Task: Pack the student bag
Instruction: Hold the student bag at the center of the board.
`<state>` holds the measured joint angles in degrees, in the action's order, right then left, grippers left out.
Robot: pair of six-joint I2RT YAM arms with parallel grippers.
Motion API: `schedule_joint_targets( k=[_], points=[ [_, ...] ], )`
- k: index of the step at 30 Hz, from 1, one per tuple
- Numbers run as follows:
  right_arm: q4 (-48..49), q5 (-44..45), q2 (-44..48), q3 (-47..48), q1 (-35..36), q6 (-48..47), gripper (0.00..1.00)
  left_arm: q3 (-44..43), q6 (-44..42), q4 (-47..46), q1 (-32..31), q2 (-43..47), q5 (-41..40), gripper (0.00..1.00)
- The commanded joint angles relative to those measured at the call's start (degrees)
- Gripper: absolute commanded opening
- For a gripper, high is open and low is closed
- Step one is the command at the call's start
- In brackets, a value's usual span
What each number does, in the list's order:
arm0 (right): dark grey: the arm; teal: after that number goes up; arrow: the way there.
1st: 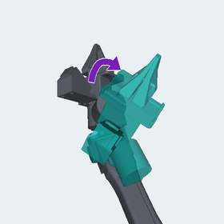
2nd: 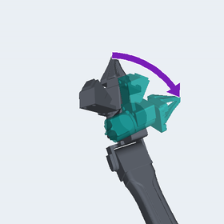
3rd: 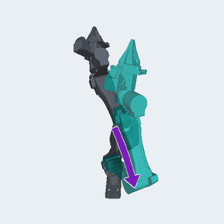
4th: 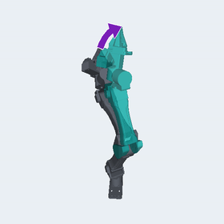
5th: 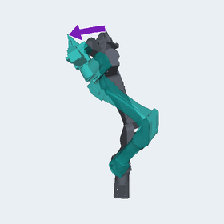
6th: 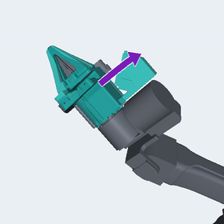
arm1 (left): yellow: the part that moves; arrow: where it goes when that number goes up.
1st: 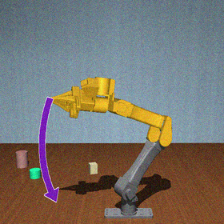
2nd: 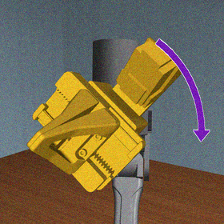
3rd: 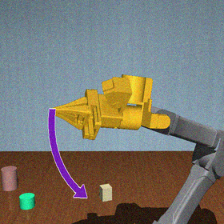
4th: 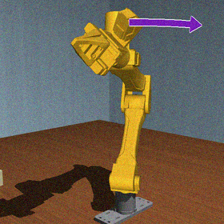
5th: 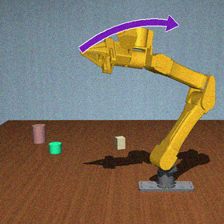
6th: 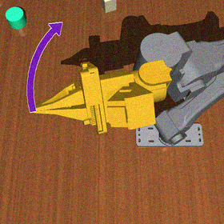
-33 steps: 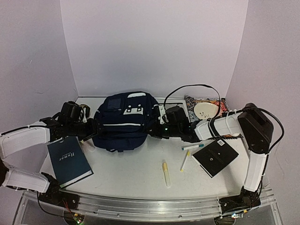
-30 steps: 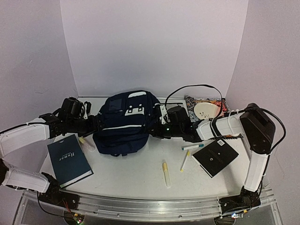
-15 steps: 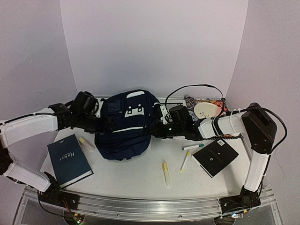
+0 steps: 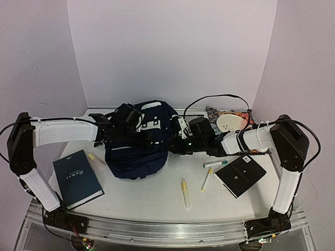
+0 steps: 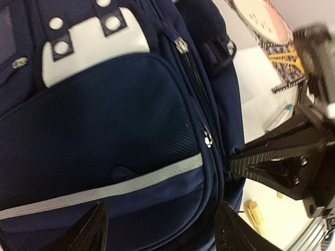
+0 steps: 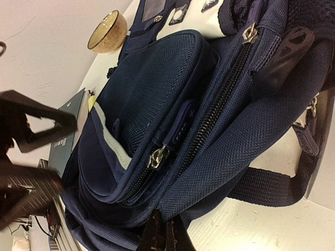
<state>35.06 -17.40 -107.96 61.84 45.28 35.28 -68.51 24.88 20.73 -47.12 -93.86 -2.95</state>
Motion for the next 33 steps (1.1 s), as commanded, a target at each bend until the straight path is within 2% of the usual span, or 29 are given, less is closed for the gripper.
schedule_joint_targets(
  k=[1, 5, 11, 21, 33],
  points=[
    [3.82, -3.91, 3.70, 3.25, 0.21, -1.79, 0.00, -1.21, -4.09, -1.84, -1.64, -1.94, -4.57, 0.71],
    [3.79, -4.68, 3.26, 3.53, 0.22, -1.79, 0.00, -0.88, -7.90, -1.95, -1.67, -2.87, -6.90, 0.71],
    [3.79, -6.01, 2.66, 4.29, 0.21, -1.66, 0.00, -2.26, -11.88, -1.98, -2.84, -5.81, -4.31, 0.72],
    [3.63, -6.85, 2.29, 4.76, 0.27, -1.61, 0.00, -2.95, -11.97, -2.82, -4.68, -7.04, -2.43, 0.73],
    [2.25, -5.46, 2.51, 4.75, 0.26, -2.67, 0.00, 0.19, -11.10, -4.25, -5.35, -1.16, 0.09, 0.77]
  ],
)
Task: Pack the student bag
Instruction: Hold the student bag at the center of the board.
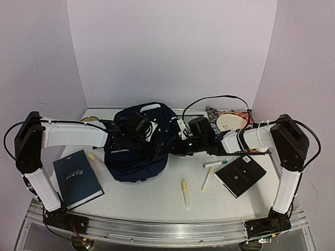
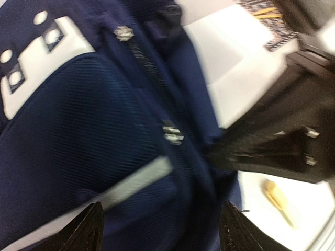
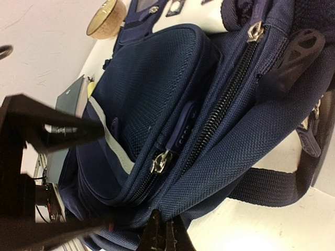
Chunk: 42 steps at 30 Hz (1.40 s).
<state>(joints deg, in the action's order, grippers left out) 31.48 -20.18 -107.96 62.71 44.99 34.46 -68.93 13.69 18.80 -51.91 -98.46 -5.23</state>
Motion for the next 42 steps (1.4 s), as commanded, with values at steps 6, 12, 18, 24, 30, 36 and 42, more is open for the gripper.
schedule_joint_targets(
  k=[6, 12, 18, 24, 30, 36, 42],
  points=[
    [5.37, -2.11, 2.85, 3.73, 0.59, -2.15, 0.00, 2.24, 0.48, -2.64, -0.57, 2.75, -2.85, 0.77],
    [5.31, -2.65, 2.90, 3.35, 0.62, -2.06, 0.00, 2.50, 1.76, -2.76, -0.58, 4.05, -9.13, 0.75],
    [5.35, -2.59, 2.90, 3.12, 0.58, -2.12, 0.00, 2.09, 2.46, -2.96, -0.61, 6.81, -8.00, 0.75],
    [5.31, -2.96, 2.65, 3.47, 0.60, -1.98, 0.00, 1.00, 2.27, -3.06, -0.57, 4.75, -6.79, 0.76],
    [5.30, -2.79, 3.06, 3.28, 0.61, -1.95, 0.00, 0.15, 2.30, -3.22, -0.58, 0.74, -5.91, 0.77],
    [5.27, -3.26, 2.94, 3.15, 0.69, -1.87, 0.00, -1.03, 2.05, -3.51, -0.57, -2.28, -8.36, 0.76],
    [5.26, -3.13, 3.60, 2.44, 0.69, -2.18, 0.00, -0.90, 2.37, -3.62, -0.57, -2.88, -10.35, 0.53]
  ],
)
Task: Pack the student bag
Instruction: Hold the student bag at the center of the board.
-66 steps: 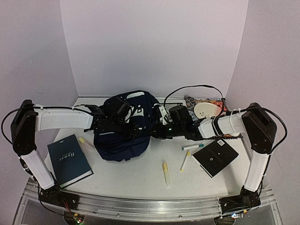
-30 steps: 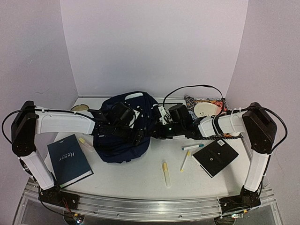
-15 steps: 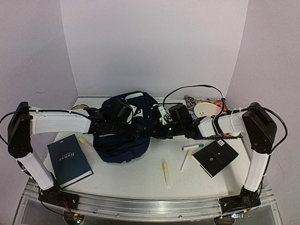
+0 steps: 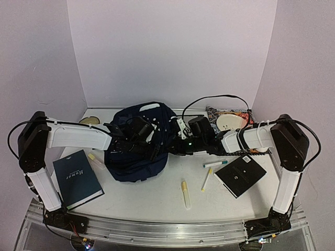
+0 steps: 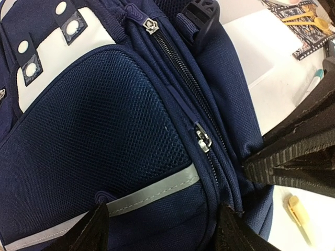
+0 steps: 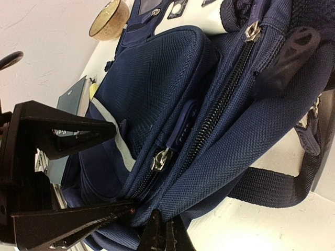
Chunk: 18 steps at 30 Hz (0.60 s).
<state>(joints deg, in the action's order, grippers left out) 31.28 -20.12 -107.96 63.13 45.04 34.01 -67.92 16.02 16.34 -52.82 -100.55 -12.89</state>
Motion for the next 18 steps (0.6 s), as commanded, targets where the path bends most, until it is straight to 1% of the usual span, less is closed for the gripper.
schedule_joint_targets(
  k=[1, 3, 6, 8, 9, 12, 16, 18],
  points=[
    [5.45, -3.13, 3.69, 1.94, 0.66, -1.81, 0.00, -1.66, 0.19, -1.16, 0.35, -0.72, -2.68, 0.44],
    [5.28, -2.74, 3.81, 1.80, 0.66, -2.01, 0.00, -0.70, 0.46, -1.17, 0.35, -0.09, -2.93, 0.28],
    [4.66, -1.61, 4.14, 1.30, 0.65, -2.57, 0.00, 1.25, 0.84, -1.23, 0.35, 1.74, -3.00, 0.10],
    [4.23, -0.86, 4.34, 0.81, 0.67, -2.81, 0.00, 2.64, 1.25, -1.27, 0.35, 3.24, -2.64, 0.02],
    [4.02, -0.66, 4.39, 0.60, 0.67, -2.88, 0.00, 3.30, 1.43, -1.36, 0.35, 3.87, -2.29, 0.00],
    [2.85, -0.45, 4.21, 0.32, 0.62, -3.03, 0.01, 5.26, 1.90, -2.01, 0.35, 5.80, -0.66, 0.00],
    [-2.07, 2.44, 5.04, 0.67, 0.67, -5.32, 0.05, 8.33, 2.10, -4.34, 0.35, 8.64, 0.91, 0.00],
    [-5.08, 4.89, 6.25, 0.99, 0.67, -7.14, 0.10, 9.74, 1.68, -5.83, 0.35, 9.84, 2.12, 0.00]
  ],
)
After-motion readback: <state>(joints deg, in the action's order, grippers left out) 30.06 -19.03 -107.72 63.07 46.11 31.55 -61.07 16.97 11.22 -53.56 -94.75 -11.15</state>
